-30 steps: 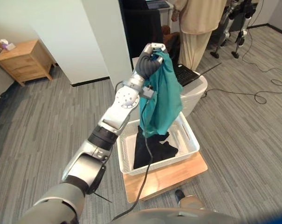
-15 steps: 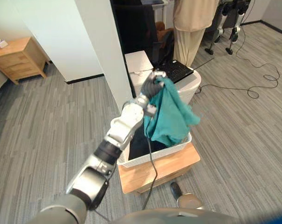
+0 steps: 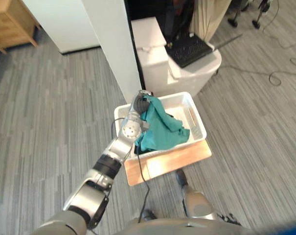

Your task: Tidy the bed and pick cloth on bed and put in laundry

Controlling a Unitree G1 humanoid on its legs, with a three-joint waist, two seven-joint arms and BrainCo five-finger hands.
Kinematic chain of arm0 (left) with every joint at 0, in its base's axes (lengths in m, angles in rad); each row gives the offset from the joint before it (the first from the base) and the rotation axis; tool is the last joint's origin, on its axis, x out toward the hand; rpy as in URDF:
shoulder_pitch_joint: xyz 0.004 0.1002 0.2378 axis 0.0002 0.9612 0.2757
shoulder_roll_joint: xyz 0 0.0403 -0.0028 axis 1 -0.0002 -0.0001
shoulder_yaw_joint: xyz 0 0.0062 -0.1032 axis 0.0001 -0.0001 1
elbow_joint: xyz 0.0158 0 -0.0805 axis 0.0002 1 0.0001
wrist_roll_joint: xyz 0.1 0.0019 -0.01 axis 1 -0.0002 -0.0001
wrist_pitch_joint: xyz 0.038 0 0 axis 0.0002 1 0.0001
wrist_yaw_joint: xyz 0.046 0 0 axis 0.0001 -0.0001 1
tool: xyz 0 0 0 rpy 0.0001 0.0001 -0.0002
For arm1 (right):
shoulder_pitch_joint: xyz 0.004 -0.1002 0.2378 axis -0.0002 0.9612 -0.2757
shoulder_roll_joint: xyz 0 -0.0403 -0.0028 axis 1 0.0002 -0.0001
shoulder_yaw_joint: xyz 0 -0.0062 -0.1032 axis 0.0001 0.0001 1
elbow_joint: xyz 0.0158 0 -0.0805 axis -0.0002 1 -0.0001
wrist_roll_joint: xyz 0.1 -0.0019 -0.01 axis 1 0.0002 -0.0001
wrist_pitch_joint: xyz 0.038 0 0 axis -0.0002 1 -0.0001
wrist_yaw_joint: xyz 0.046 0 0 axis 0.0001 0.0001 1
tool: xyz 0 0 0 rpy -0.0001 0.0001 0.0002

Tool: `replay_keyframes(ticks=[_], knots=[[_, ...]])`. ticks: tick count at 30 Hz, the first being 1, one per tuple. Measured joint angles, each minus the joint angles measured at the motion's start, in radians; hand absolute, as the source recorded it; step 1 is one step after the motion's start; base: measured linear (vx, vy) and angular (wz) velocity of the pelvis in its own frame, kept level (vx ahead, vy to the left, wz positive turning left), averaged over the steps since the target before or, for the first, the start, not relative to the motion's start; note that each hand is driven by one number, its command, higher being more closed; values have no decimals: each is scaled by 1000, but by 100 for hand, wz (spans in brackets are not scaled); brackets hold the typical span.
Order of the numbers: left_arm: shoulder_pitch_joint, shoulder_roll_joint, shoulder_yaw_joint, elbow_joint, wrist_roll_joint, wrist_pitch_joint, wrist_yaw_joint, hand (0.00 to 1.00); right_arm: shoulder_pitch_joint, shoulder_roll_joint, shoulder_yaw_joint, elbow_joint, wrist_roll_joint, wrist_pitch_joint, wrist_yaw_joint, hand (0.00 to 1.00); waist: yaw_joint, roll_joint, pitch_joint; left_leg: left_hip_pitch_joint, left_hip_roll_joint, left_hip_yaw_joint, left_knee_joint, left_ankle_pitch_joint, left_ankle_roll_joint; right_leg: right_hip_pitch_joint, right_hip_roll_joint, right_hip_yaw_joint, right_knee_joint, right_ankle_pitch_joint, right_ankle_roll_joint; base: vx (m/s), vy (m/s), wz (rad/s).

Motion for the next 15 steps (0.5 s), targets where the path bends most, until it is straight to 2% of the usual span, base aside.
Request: replay_keyframes(ticks=[2,7,9,10,15], knots=[[-55,14,1,50,0,3,12,100,-29,0,8,-35,19,6,6,0,-5,-3,44,-20,0,11,13,0,0,-21,-3,7,3,2,-1,-33,-40,-16],[-113,6,1,84,12,4,16,100,-38,12,71,-162,35,20,21,0,0,-8,79,-95,19,67,54,-2,-3,-114,9,39,44,2,-1,-11,-61,-17],[-117,-18,2,85,-6,3,16,100,-38,8,90,-206,35,18,26,0,10,-10,102,-103,34,99,76,-12,-6,-130,20,52,66,1,-3,-23,-64,-17],[-118,-27,2,88,-7,3,16,0,-39,10,94,-222,35,18,27,0,16,-12,112,-104,41,111,86,-18,-4,-135,24,57,73,-2,-6,-54,-60,-14],[-119,-71,21,114,-35,3,15,0,-40,-2,132,-275,36,12,27,0,40,-13,121,-144,63,133,140,-46,0,-169,30,62,93,-11,-18,-60,-51,-6]])
